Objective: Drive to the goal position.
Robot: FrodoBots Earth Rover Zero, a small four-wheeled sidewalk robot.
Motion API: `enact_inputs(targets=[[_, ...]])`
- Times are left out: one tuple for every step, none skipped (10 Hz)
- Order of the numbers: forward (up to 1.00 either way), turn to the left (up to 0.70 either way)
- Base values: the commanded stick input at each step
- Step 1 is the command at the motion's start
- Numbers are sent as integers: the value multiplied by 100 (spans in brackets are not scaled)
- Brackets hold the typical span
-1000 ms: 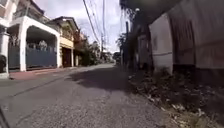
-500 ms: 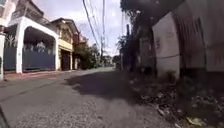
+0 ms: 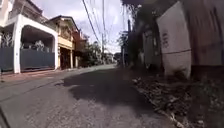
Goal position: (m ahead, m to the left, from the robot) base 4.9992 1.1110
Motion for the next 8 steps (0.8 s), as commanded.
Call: enact_inputs(targets=[[70, 1], [70, 2], [70, 13], [70, 8], [70, 0], [70, 0], [70, 0], [70, 0]])
